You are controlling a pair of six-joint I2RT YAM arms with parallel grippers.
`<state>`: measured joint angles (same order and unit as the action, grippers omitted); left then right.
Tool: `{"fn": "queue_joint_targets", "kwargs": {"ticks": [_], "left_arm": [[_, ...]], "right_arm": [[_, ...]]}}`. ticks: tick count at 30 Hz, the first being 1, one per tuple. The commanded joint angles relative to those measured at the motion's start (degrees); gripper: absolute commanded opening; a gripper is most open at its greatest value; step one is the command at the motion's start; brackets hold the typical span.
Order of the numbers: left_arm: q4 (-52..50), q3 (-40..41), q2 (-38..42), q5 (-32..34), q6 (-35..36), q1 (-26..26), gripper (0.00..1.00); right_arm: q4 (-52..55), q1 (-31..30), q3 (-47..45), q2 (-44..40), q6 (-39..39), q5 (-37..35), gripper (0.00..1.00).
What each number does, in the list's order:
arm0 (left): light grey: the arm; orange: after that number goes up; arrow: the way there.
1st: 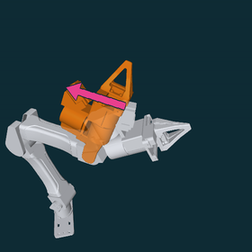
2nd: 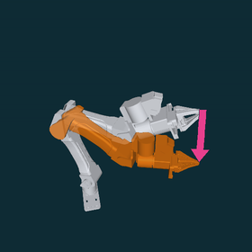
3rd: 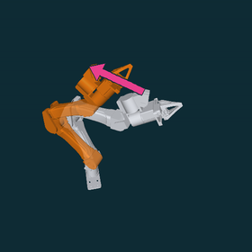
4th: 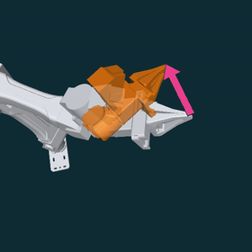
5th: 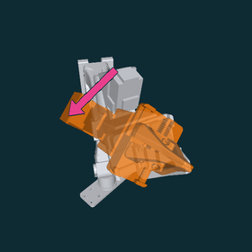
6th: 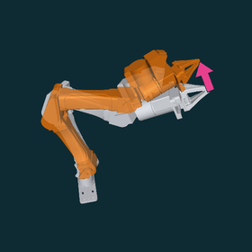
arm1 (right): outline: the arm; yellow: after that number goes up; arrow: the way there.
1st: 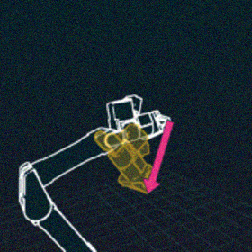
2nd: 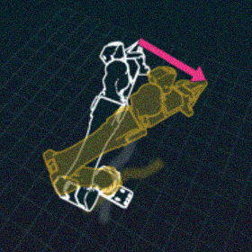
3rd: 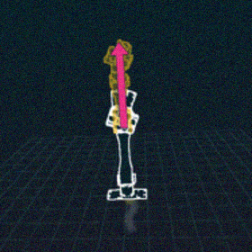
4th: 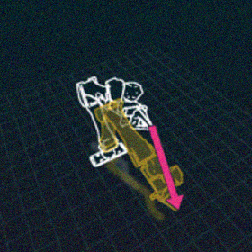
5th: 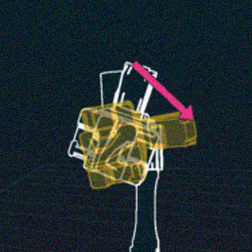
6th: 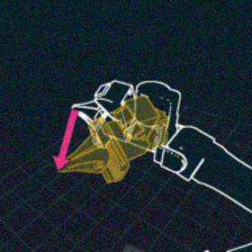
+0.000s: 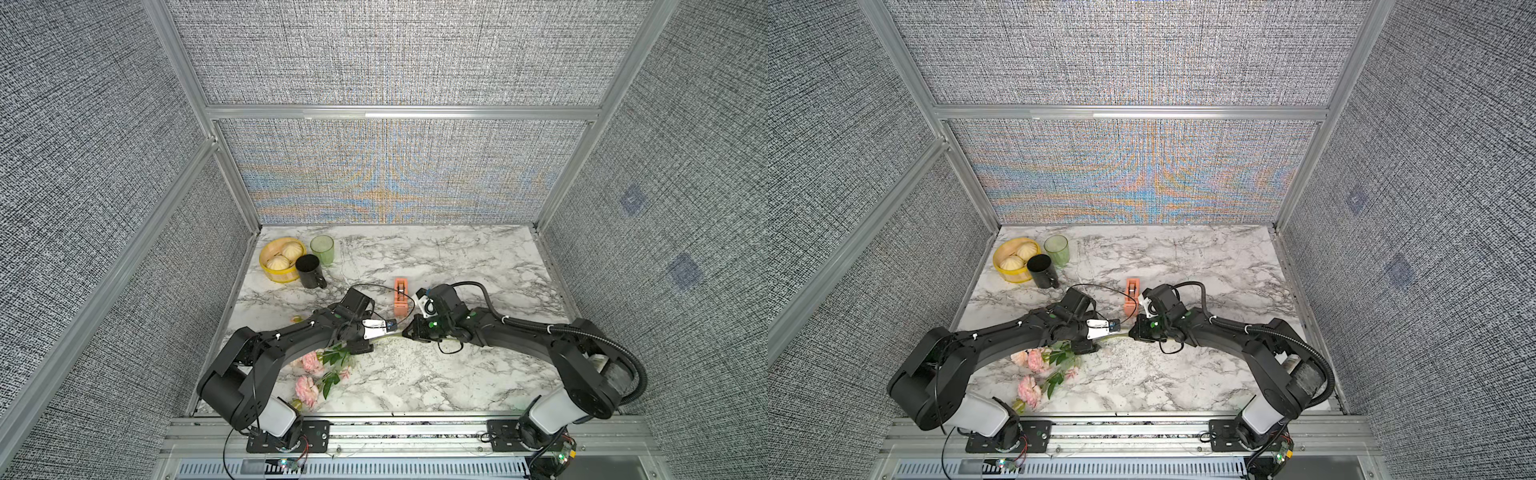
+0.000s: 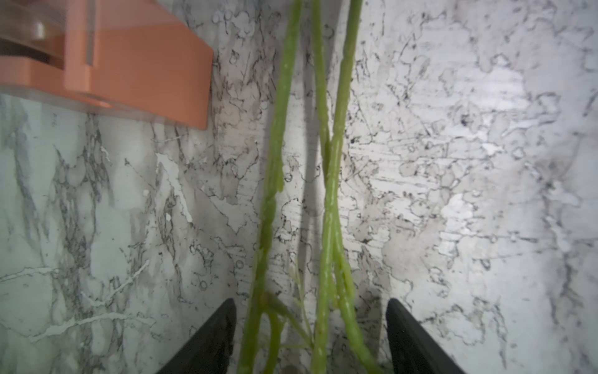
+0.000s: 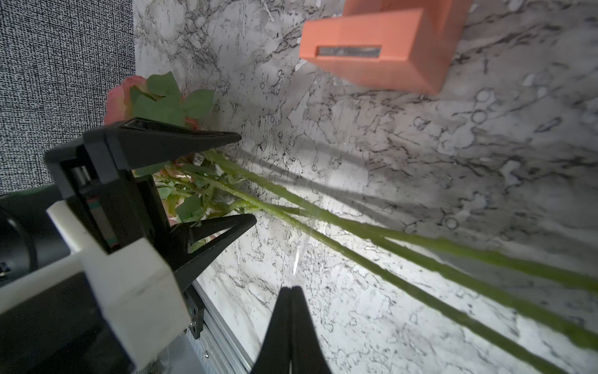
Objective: Wrap bouquets with tape
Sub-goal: Gather the flowers at the center of the board.
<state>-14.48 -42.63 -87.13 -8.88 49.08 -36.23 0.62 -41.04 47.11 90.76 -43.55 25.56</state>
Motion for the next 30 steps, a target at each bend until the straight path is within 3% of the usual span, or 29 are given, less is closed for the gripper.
{"fn": "queue_joint_targets", "kwargs": {"ticks": [1,10,13,19,21,24,26,30], "left_arm": [[2.38,-0.55,-0.95,1.50,0.67,-0.05,0.64],[1.29,-1.95,-3.04,1.92,0.28,-0.16,0.39],[0.83,-2.28,-3.64,2.11,0.27,-0.25,0.26],[-0.93,-3.22,-4.69,2.03,0.40,-0.25,0.22],[-2.34,-3.96,-4.42,1.86,0.15,-0.29,0.23],[-5.12,-5.78,-3.06,1.40,-0.88,-0.25,0.44],[-6.82,-6.90,-2.18,0.55,-0.83,-0.26,0.50],[-8.73,-8.36,-3.30,0.56,-0.48,-0.25,0.56]], "right_arm": [[-0.77,-0.27,-0.41,0.45,-0.24,1.33,0.00],[-2.53,-0.53,-1.76,1.16,-0.01,1.07,0.00],[-3.12,-0.78,-1.76,1.91,0.12,1.01,0.00],[-4.11,-1.15,-2.19,2.56,-0.05,0.72,0.00],[-4.23,-1.15,-2.29,2.41,-0.05,0.72,0.00],[-4.07,-1.15,-2.29,2.14,0.21,0.38,0.00],[-4.05,-1.15,-2.29,2.08,0.30,0.19,0.00],[-4.64,-1.15,-2.55,2.06,0.22,0.19,0.00]]}}
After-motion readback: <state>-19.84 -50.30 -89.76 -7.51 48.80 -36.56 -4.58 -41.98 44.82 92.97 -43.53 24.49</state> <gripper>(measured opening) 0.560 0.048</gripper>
